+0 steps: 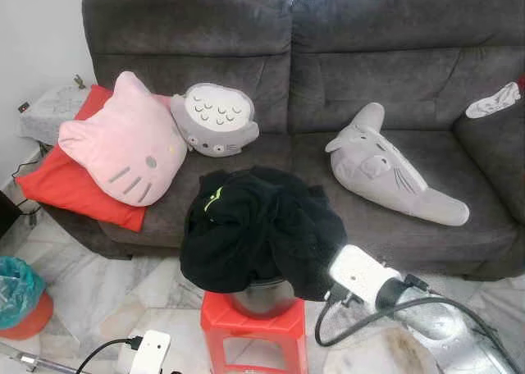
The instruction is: Hang hanger
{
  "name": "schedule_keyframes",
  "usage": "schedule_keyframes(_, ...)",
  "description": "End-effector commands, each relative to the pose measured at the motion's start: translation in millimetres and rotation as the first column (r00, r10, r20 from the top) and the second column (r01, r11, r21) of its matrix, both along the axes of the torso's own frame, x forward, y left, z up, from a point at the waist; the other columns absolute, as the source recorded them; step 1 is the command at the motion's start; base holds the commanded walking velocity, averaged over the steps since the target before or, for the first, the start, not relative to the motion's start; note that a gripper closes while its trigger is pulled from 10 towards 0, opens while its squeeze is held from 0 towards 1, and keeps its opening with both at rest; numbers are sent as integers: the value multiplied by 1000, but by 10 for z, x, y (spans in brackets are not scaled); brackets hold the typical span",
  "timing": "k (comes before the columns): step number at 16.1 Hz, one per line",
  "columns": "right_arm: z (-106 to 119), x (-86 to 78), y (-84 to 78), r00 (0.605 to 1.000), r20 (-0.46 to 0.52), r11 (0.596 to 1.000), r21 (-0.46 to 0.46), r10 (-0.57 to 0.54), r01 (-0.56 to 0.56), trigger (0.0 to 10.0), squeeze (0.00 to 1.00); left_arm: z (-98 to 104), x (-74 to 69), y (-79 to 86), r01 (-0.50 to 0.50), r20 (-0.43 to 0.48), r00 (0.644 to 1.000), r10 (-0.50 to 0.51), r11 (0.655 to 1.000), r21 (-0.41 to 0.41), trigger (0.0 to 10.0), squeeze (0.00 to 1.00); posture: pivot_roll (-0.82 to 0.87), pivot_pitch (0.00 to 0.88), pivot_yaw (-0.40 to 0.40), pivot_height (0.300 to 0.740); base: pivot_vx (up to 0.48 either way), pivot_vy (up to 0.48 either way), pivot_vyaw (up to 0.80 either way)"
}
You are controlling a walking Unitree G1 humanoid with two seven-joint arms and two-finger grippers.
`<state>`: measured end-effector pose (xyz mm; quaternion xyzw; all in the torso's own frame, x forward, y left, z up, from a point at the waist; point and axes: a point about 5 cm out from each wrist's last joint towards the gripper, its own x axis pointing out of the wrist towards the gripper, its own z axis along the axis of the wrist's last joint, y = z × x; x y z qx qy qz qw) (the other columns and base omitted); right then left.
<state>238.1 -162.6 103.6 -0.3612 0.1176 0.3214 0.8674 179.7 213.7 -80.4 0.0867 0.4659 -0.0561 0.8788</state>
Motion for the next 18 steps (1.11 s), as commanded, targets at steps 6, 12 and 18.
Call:
schedule_keyframes(6,-29,90,36,998,45,993,-111,45,-40,10000,0,9,2,41,3,-1,1000,-3,1000,14,10000,0,-91,0,87,740,0,0,0)
schedule_keyframes(12,121,293,40,973,226,987,-160,40,-4,10000,0,8,1,40,1,1,1000,-1,1000,14,10000,0,-89,0,87,740,0,0,0)
schedule_keyframes(18,91,278,164,972,204,987,-134,112,-86,10000,0,6,-1,34,2,1,1000,-2,1000,13,10000,0,-85,0,83,740,0,0,0)
